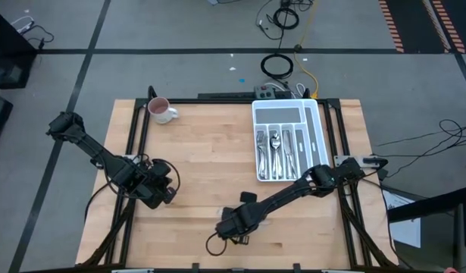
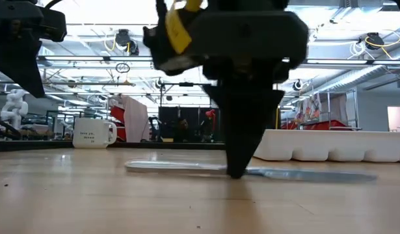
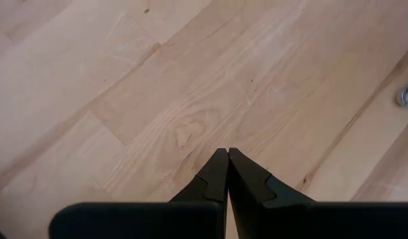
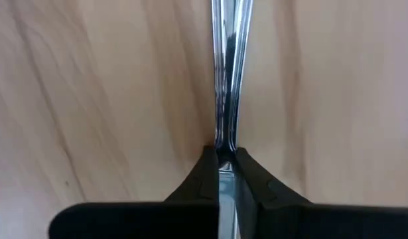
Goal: Sort silverware
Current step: Put the silver table knife into the silverware tray
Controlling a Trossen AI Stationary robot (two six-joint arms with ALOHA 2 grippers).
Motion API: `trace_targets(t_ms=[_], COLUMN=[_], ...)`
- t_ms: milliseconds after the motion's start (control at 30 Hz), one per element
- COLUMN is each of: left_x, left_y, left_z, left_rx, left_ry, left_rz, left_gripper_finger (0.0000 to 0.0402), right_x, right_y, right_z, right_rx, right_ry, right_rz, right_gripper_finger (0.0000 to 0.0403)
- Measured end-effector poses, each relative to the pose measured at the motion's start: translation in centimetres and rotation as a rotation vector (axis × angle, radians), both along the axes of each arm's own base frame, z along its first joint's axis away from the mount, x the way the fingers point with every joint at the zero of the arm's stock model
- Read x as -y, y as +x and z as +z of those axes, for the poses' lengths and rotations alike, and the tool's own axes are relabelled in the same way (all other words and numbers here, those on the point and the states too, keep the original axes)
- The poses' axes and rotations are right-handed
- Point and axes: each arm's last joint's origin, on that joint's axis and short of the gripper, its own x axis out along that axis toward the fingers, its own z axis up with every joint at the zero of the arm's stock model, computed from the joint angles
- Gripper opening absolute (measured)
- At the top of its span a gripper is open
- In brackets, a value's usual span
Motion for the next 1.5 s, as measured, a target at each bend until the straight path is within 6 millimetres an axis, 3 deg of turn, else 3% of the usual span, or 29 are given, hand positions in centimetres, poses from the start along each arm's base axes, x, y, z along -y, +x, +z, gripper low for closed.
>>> trace_targets(t_ms=[200,567,767,967,1133,1267,1500], left_x=[0.0,-0.1,-0.1,-0.1,-0.1,-0.1,-0.1], left_y=[0.0,0.0,0.0,0.0,0.0,0.0,0.0], left_z=[0.0,0.0,0.0,0.0,0.0,0.0,0.0], left_rx=[0.009,0.012,0.013,0.013,0.013,0.013,0.012], left_ry=[0.012,0.029,0.034,0.034,0.034,0.034,0.035], left_rz=[0.003,-0.008,-0.011,-0.01,-0.01,-0.01,-0.01], left_gripper_finger=[0.0015,0.0015,0.0015,0.0015,0.0015,0.0015,0.0015], right_x=[0.6,2.6,4.3,8.4,11.2,11.3,10.1], right_y=[-0.9,-1.7,-0.2,0.7,0.5,0.2,-0.1], right_z=[2.7,5.1,4.8,3.6,1.7,0.4,-0.8], right_rx=[-0.004,-0.046,-0.03,-0.057,-0.144,-0.157,-0.123], right_ry=[-0.023,-0.076,0.035,0.055,0.172,0.176,0.194], right_rz=[-0.021,0.004,0.031,-0.067,-0.13,-0.11,-0.084], right_gripper_finger=[0.0004,0.0002,0.0022,0.012,0.0196,0.0223,0.0226])
